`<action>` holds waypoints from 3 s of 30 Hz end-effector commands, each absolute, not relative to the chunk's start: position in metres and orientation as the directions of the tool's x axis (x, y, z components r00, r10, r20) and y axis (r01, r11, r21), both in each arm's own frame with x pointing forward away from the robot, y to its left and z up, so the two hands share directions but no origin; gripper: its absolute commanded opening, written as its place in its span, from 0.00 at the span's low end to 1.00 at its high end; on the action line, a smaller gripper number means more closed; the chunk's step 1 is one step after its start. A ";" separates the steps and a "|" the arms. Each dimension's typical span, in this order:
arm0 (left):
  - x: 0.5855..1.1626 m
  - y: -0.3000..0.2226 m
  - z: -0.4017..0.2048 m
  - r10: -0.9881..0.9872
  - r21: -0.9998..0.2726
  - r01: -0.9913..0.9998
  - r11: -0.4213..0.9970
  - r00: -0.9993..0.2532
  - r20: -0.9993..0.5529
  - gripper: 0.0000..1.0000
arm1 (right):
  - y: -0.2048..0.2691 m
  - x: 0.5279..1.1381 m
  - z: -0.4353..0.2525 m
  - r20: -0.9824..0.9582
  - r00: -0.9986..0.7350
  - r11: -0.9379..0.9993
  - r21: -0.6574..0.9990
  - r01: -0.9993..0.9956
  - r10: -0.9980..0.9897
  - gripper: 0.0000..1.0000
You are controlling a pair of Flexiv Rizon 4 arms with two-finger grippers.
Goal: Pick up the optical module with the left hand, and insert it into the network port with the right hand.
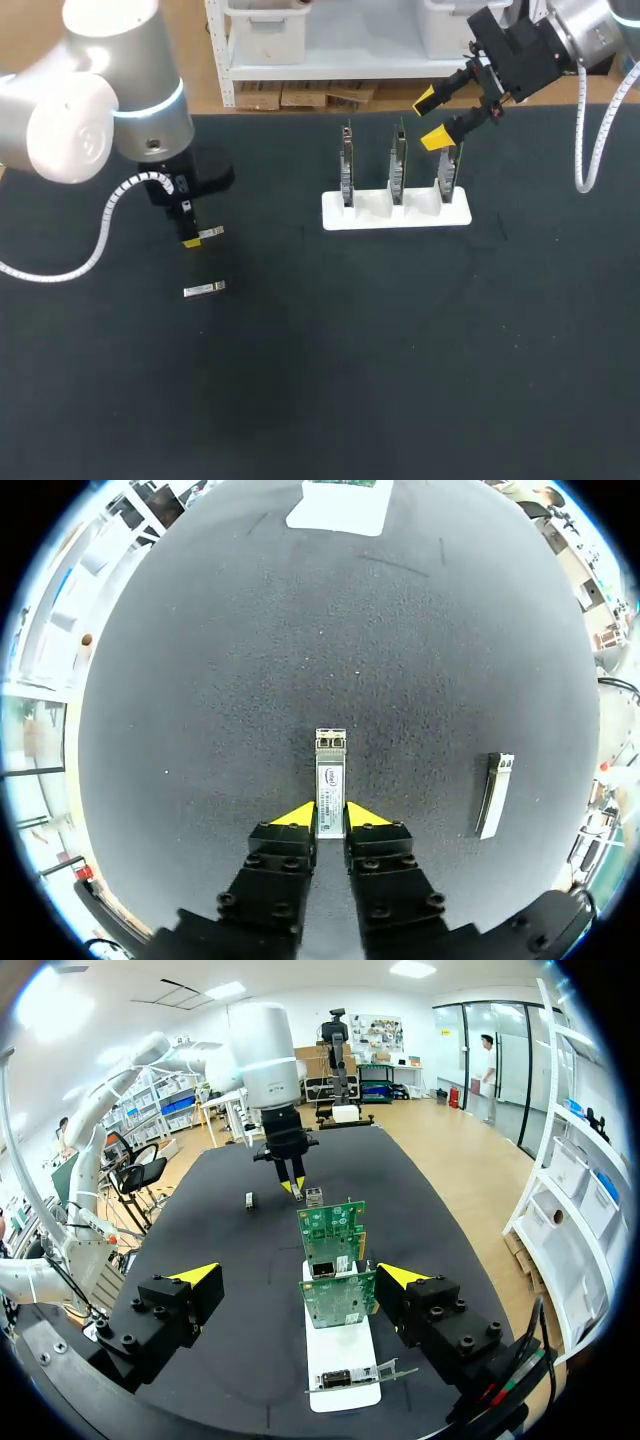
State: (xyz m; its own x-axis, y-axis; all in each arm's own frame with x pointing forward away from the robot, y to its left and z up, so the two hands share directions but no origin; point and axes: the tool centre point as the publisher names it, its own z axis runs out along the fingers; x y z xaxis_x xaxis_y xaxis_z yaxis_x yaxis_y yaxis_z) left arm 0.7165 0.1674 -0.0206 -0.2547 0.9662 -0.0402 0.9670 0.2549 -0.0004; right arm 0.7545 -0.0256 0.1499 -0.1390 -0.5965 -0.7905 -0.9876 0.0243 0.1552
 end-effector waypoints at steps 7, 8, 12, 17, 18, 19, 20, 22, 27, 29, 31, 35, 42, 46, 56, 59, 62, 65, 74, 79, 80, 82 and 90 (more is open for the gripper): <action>0.715 0.171 -0.022 0.966 0.007 0.967 0.254 -0.253 -0.053 0.00 | -0.025 0.753 0.150 -0.790 -0.140 0.028 0.154 -0.988 -0.597 1.00; 0.715 0.171 -0.021 0.966 0.011 0.968 0.252 -0.251 -0.063 0.00 | -0.025 0.753 0.150 -0.790 -0.140 0.028 0.154 -0.988 -0.597 1.00; 0.712 0.172 -0.012 0.967 0.034 0.971 0.238 -0.234 -0.102 0.00 | -0.025 0.753 0.150 -0.790 -0.140 0.028 0.154 -0.988 -0.597 1.00; 0.709 0.173 0.008 0.964 0.080 0.969 0.236 -0.223 -0.141 0.00 | -0.025 0.753 0.150 -0.790 -0.140 0.028 0.154 -0.988 -0.597 1.00; 0.708 0.173 0.014 0.965 0.086 0.969 0.231 -0.217 -0.147 0.00 | -0.025 0.753 0.150 -0.790 -0.140 0.028 0.154 -0.988 -0.597 1.00; 0.708 0.173 0.017 0.965 0.089 0.969 0.230 -0.215 -0.152 0.00 | -0.025 0.753 0.150 -0.790 -0.140 0.028 0.154 -0.988 -0.597 1.00; 0.707 0.172 0.024 0.965 0.106 0.970 0.220 -0.200 -0.173 0.00 | -0.025 0.753 0.150 -0.790 -0.140 0.028 0.154 -0.988 -0.597 1.00; 0.707 0.169 0.035 0.965 0.121 0.969 0.214 -0.191 -0.177 0.00 | -0.025 0.753 0.150 -0.790 -0.140 0.028 0.154 -0.988 -0.597 1.00; 0.706 0.161 0.063 0.966 0.175 0.970 0.172 -0.130 -0.225 0.00 | -0.025 0.753 0.150 -0.790 -0.140 0.028 0.154 -0.988 -0.597 1.00; 0.705 0.158 0.071 0.964 0.190 0.969 0.155 -0.107 -0.243 0.00 | -0.025 0.753 0.150 -0.790 -0.140 0.028 0.154 -0.988 -0.597 1.00; 0.703 0.157 0.076 0.960 0.208 0.968 0.144 -0.086 -0.265 0.00 | -0.025 0.753 0.150 -0.790 -0.140 0.028 0.154 -0.988 -0.597 1.00; 0.699 0.156 0.078 0.964 0.224 0.964 0.139 -0.080 -0.254 0.00 | -0.025 0.753 0.150 -0.790 -0.140 0.028 0.154 -0.988 -0.597 1.00; 0.699 0.156 0.078 0.964 0.224 0.964 0.139 -0.080 -0.254 0.00 | -0.025 0.753 0.150 -0.790 -0.140 0.028 0.154 -0.988 -0.597 1.00; 0.697 0.156 0.078 0.959 0.236 0.961 0.144 -0.078 -0.271 0.00 | -0.025 0.753 0.150 -0.790 -0.140 0.028 0.154 -0.988 -0.597 1.00; 0.723 0.124 0.107 0.928 0.323 0.944 0.067 0.060 -0.369 0.00 | -0.025 0.753 0.150 -0.790 -0.140 0.028 0.154 -0.988 -0.597 1.00; 0.732 0.114 0.115 0.914 0.334 0.942 0.031 0.109 -0.392 0.00 | -0.025 0.753 0.150 -0.790 -0.140 0.028 0.154 -0.988 -0.597 1.00; 0.739 0.105 0.126 0.912 0.349 0.937 -0.004 0.146 -0.382 0.00 | -0.025 0.753 0.150 -0.790 -0.140 0.028 0.154 -0.988 -0.597 1.00; 0.745 0.099 0.134 0.897 0.368 0.929 -0.026 0.185 -0.403 0.00 | -0.025 0.753 0.150 -0.790 -0.140 0.028 0.154 -0.988 -0.597 1.00; 0.753 0.091 0.148 0.891 0.399 0.915 -0.055 0.225 -0.394 0.00 | -0.025 0.753 0.150 -0.790 -0.140 0.028 0.154 -0.988 -0.597 1.00; 0.753 0.091 0.148 0.891 0.399 0.915 -0.055 0.225 -0.394 0.00 | -0.025 0.753 0.150 -0.790 -0.140 0.028 0.154 -0.988 -0.597 1.00; 0.753 0.091 0.148 0.891 0.399 0.915 -0.055 0.225 -0.394 0.00 | -0.025 0.753 0.150 -0.790 -0.140 0.028 0.154 -0.988 -0.597 1.00; 0.753 0.091 0.148 0.891 0.399 0.915 -0.055 0.225 -0.394 0.00 | -0.025 0.753 0.150 -0.790 -0.140 0.028 0.154 -0.988 -0.597 1.00; 0.754 0.083 0.148 0.851 0.424 0.906 -0.006 0.227 -0.473 0.00 | -0.025 0.753 0.150 -0.790 -0.140 0.028 0.154 -0.988 -0.597 1.00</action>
State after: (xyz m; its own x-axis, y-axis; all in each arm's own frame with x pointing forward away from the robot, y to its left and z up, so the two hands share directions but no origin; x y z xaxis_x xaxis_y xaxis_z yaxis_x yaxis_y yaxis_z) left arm 0.7544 0.0838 0.1539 0.2032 0.8754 -0.4386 0.9132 -0.0079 0.4074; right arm 0.7545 -0.0255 0.1499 -0.1389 -0.5966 -0.7905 -0.9876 0.0243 0.1552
